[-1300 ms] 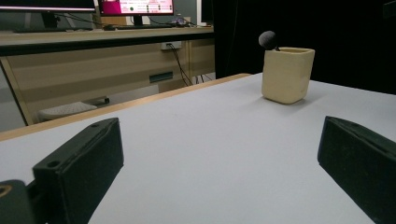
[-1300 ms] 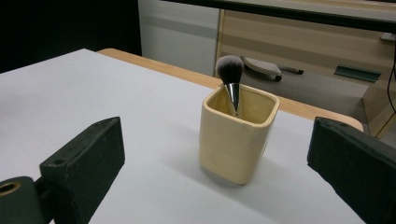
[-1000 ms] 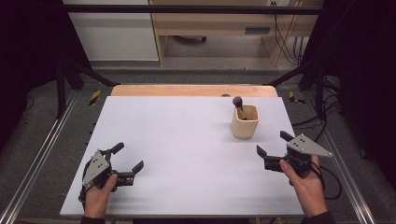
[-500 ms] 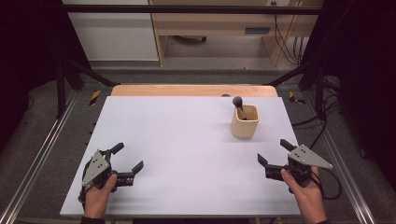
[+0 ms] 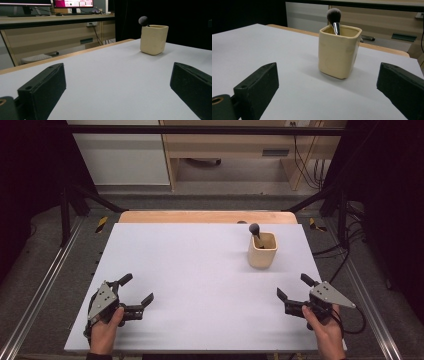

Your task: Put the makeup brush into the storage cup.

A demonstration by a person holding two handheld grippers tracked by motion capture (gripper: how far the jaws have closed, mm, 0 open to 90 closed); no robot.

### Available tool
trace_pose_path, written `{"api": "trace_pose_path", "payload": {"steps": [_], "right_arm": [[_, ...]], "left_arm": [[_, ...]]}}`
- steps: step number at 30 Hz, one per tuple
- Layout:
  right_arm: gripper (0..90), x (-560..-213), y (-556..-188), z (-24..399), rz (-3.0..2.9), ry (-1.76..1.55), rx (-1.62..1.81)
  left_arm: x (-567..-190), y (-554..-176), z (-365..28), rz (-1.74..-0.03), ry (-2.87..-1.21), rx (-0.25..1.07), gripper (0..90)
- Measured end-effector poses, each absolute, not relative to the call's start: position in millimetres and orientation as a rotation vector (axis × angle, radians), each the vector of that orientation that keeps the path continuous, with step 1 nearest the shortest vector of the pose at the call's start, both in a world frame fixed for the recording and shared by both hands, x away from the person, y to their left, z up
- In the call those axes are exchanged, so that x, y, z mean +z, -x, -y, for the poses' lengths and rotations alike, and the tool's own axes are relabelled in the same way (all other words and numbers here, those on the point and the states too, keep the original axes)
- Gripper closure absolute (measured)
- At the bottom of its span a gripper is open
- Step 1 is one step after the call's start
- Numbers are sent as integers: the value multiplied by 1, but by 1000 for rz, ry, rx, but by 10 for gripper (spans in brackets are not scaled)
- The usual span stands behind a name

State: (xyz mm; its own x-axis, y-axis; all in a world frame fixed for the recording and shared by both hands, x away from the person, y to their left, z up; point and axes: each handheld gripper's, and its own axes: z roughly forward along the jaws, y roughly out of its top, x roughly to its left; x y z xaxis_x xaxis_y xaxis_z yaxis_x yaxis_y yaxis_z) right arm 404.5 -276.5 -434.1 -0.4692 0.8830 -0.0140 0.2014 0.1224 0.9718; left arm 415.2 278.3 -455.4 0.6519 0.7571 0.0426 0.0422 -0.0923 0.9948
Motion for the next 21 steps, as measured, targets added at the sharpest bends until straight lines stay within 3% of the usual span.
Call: {"api": "trace_pose_path", "payload": {"steps": [21], "right_arm": [[48,-457,-417,262,-1758,-1053,1452]], "left_arm": [[-457,-413,-285,-692,-1566,700,0]]}}
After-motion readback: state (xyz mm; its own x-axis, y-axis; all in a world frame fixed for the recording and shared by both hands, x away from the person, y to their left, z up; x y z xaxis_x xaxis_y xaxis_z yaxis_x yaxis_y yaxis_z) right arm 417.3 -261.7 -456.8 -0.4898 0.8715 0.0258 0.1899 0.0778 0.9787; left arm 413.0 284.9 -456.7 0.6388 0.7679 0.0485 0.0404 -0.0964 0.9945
